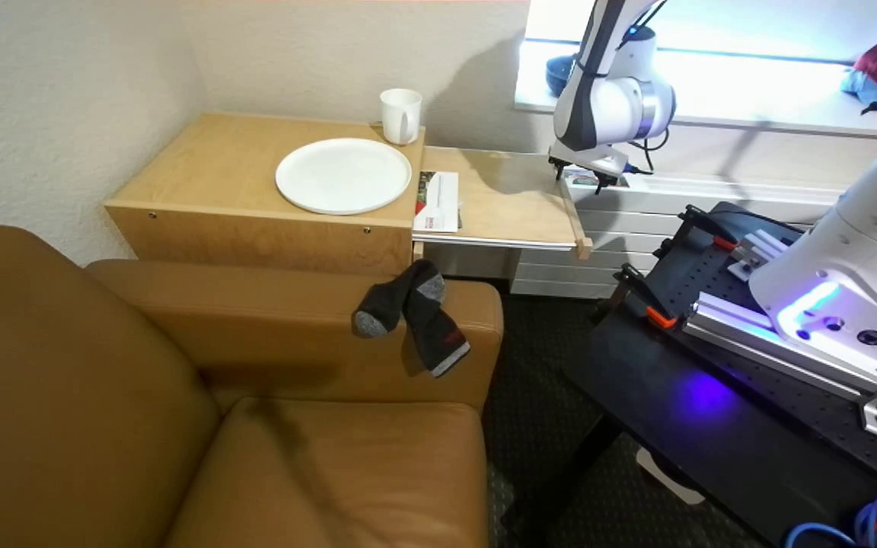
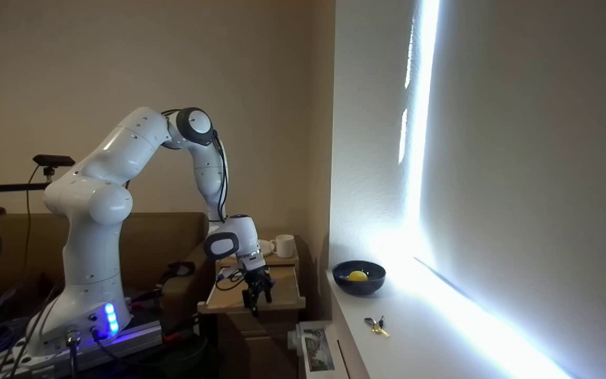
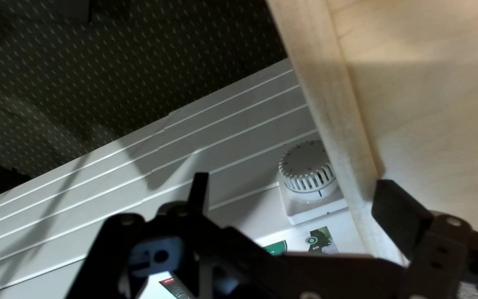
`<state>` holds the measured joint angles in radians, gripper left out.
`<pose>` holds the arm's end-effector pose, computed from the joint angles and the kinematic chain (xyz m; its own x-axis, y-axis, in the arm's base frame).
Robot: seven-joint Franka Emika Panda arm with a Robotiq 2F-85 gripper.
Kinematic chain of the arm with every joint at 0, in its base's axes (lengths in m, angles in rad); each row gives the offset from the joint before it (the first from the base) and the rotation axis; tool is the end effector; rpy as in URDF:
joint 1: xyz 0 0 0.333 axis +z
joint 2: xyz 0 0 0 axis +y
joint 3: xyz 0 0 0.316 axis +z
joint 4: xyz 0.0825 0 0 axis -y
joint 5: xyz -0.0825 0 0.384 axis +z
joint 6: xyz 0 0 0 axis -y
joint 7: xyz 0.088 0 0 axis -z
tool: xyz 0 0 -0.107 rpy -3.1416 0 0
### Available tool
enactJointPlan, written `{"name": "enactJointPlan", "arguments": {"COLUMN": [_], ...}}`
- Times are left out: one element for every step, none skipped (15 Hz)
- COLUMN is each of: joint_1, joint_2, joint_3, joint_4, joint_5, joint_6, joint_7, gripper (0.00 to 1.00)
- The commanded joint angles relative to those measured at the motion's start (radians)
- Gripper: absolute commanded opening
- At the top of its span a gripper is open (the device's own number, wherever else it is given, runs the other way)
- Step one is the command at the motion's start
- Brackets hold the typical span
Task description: Open the first top drawer then put the white cup on the drawer, then put the lemon in the white cup
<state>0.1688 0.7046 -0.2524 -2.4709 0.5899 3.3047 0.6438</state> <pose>0.4223 -0.1143 0.0594 0.3013 -0.9133 0.2741 -0.9471 -0.3200 -0.0252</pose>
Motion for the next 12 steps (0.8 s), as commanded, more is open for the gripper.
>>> {"name": "enactJointPlan", "arguments": {"joint_1": [-0.050,-0.045,-0.062,-0.091,-0.108,-0.130,-0.136,-0.091,-0.115,-0.128,-0.133,-0.135], "joint_2": [-0.153,-0.189,-0.199,-0.200,-0.209,-0.246,-0.294,-0.150,-0.204,-0.245,-0.272,-0.300], "joint_3": [0.029,0.013,0.024,0.046,0.055,0.068,0.068,0.044,0.052,0.055,0.056,0.078], "joint_4": [-0.090,-0.120,-0.129,-0.125,-0.123,-0.143,-0.167,-0.071,-0.095,-0.115,-0.130,-0.147], "joint_5": [0.027,0.026,0.023,0.024,0.037,0.031,0.035,0.049,0.049,0.048,0.048,0.036], "joint_6": [0.094,0.085,0.085,0.060,0.033,0.081,0.116,0.086,0.099,0.100,0.100,0.131], "joint_7": [-0.004,-0.014,-0.017,-0.009,0.007,0.029,0.038,0.012,0.012,0.013,0.013,0.011], "gripper": [1.00,1.00,1.00,1.00,1.00,1.00,1.00,1.00,1.00,1.00,1.00,1.00]}}
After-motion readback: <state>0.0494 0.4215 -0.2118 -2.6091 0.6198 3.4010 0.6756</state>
